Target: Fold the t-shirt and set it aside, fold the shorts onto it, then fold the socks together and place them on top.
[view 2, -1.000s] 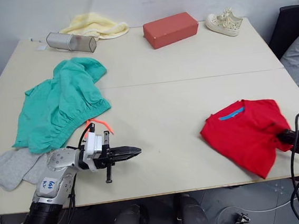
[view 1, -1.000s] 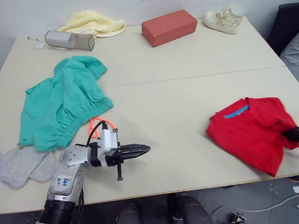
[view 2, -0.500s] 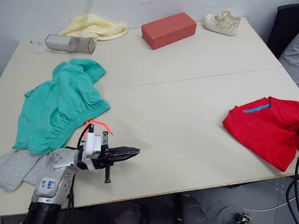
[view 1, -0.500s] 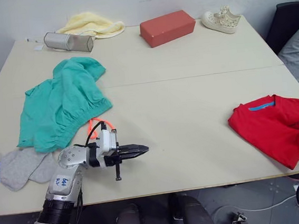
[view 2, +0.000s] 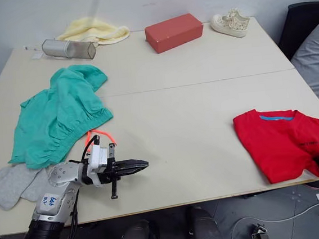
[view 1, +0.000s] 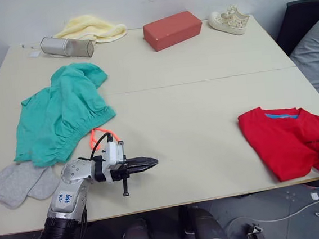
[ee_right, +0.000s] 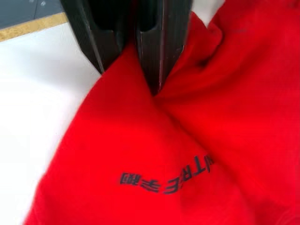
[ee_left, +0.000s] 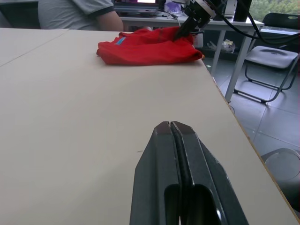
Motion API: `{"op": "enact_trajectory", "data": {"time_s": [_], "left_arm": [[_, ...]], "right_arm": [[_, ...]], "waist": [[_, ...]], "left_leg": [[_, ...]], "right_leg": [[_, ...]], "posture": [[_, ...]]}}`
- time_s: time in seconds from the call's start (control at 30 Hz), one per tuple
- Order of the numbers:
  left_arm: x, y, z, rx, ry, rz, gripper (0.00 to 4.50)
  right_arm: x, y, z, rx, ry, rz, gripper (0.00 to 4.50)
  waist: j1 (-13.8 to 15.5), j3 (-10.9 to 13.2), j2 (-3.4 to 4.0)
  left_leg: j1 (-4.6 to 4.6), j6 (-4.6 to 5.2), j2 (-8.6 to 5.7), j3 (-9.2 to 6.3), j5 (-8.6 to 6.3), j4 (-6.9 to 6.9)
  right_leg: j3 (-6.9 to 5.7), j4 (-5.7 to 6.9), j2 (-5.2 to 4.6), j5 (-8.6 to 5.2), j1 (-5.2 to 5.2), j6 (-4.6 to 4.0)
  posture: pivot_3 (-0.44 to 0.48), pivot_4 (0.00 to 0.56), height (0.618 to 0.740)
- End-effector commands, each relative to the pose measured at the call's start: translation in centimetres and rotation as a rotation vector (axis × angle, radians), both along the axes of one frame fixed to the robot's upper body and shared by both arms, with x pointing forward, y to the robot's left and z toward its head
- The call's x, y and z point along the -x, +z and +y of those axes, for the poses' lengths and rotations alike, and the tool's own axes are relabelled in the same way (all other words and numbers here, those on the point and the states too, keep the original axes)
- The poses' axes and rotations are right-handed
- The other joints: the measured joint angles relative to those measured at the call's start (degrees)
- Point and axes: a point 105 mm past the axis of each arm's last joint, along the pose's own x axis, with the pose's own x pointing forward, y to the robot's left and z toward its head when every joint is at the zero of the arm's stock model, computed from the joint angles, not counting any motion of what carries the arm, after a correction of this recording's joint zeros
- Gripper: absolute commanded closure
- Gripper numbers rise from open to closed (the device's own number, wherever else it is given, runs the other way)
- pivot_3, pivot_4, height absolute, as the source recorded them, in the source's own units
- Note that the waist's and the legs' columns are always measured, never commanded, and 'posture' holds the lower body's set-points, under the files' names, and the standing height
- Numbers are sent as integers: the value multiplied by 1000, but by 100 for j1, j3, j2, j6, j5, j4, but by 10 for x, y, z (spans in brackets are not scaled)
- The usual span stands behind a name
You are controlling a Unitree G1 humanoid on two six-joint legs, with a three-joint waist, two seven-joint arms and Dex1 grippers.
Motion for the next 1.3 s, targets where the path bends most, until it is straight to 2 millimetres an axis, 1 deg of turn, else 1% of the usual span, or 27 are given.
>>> {"op": "enact_trajectory", "data": {"time_s": [0.03, 0.07, 0.1, 0.13, 0.17, 0.23, 0.27, 0.33, 0.4, 0.43, 0.53, 0.63, 0.73, 0.8, 0.9, 0.93, 1.07, 1.1, 1.17, 1.3], "left_arm": [[4, 5, -4, 12, -18, -20, 4500], [4, 6, -3, 12, -19, -19, 4500], [5, 6, -3, 11, -21, -18, 4500], [5, 6, -3, 11, -22, -17, 4500], [6, 6, -2, 10, -21, -13, 4500], [7, 5, -1, 7, -22, -6, 4500], [7, 5, -1, 6, -22, -4, 4500], [8, 5, 0, 7, -21, 1, 4500], [9, 4, -1, 9, -21, 5, 4500], [9, 4, -1, 9, -21, 7, 4500], [10, 4, -1, 11, -18, 10, 4500], [10, 5, 0, 10, -13, 11, 4500], [11, 6, 1, 8, -9, 13, 4500], [11, 7, 3, 6, -2, 13, 4500], [11, 8, 4, 4, 10, 13, 4500], [11, 8, 5, 3, 12, 12, 4500], [10, 10, 7, -1, 25, 8, 4500], [9, 10, 7, -2, 25, 7, 4500], [9, 12, 7, -1, 30, 4, 4500], [9, 13, 8, -2, 36, 1, 4500]], "right_arm": [[-3, 13, 2, 58, 90, -36, 3021], [1, 12, -4, 157, 125, -13, 2686], [5, 16, -13, 293, 179, -16, 2325], [8, 19, -18, 387, 228, -17, 1968], [13, 23, -28, 498, 261, 1, 1604], [19, 35, -43, 650, 291, -18, 860], [21, 43, -48, 715, 307, -35, 585], [21, 57, -54, 796, 315, -103, 585], [18, 68, -49, 800, 321, -202, 585], [16, 71, -40, 785, 355, -258, 585], [15, 65, -8, 714, 480, -350, 585], [14, 56, 10, 687, 518, -387, 1155], [17, 35, 18, 679, 537, -322, 2245], [17, 18, 20, 711, 534, -268, 2970], [15, 5, 21, 723, 501, -236, 4061], [14, 2, 25, 726, 513, -238, 4419], [9, -21, 55, 669, 565, -254, 4468], [7, -24, 61, 659, 576, -262, 4468], [2, -27, 71, 638, 584, -290, 4468], [-6, -27, 82, 626, 589, -321, 4468]], "waist": [[1, 0, 2], [6, -1, 2], [8, -2, 7], [32, -2, 17], [38, -3, 23], [25, 2, 36], [17, 2, 36], [4, 2, 35], [-27, 3, 35], [-49, 3, 36], [-76, 3, 33], [-79, 4, 39], [-80, 4, 50], [-89, 4, 49], [-115, 4, 48], [-119, 2, 52], [-139, 2, 57], [-146, 1, 51], [-154, -4, 31], [-151, -8, 14]], "left_leg": [[1, -1, 1, 0, 2, 0], [1, -2, 1, 0, 4, 0], [1, -1, 1, -1, 5, 0], [1, -1, 0, -1, 5, -1], [-1, 0, -4, -3, 6, -1], [1, 3, -16, -1, 5, -4], [2, 4, -19, 2, 5, -4], [4, 1, -21, 5, 7, -2], [7, -2, -20, 9, 8, -2], [10, -4, -19, 9, 9, -3], [12, -14, -10, 1, 15, -6], [13, -14, -7, -2, 15, -7], [12, -14, -15, -1, 11, -5], [12, -11, -19, 0, 7, -3], [11, -12, -20, 0, 6, -2], [10, -12, -20, -1, 6, -3], [15, -11, -18, -2, 13, -3], [18, -13, -17, -1, 13, -1], [22, -21, -16, -2, 14, -2], [26, -31, -16, -2, 18, 0]], "right_leg": [[1, 0, 1, 0, 0, -1], [2, 0, 2, 0, 0, -2], [2, 0, 2, 1, 0, -2], [2, 0, 2, 0, 0, -3], [0, 0, -1, 0, 0, -2], [1, 0, -7, -5, 0, 7], [4, 0, -8, -6, 0, 10], [9, 0, -9, -5, 0, 13], [15, 0, -8, -4, 0, 13], [18, 0, -7, -4, 1, 12], [15, 1, 0, -2, 3, 6], [13, 4, 0, 0, 4, 1], [14, 5, -10, 1, 4, 1], [15, 5, -15, 2, 4, 3], [15, 5, -17, 3, 4, 2], [15, 5, -17, 3, 4, 2], [15, 17, -14, -1, 3, -5], [16, 24, -13, -2, 3, -6], [18, 32, -10, -3, 3, -9], [18, 36, -10, 4, 4, -21]], "posture": [[0, 150, 740], [0, 150, 740], [0, 150, 740], [0, 150, 740], [0, 150, 740], [0, 150, 740], [0, 150, 740], [0, 150, 740], [0, 150, 740], [0, 150, 740], [0, 150, 740], [0, 150, 740], [0, 150, 740], [0, 150, 740], [0, 150, 740], [0, 150, 740], [0, 150, 740], [0, 150, 740], [0, 150, 740], [0, 150, 740]]}}
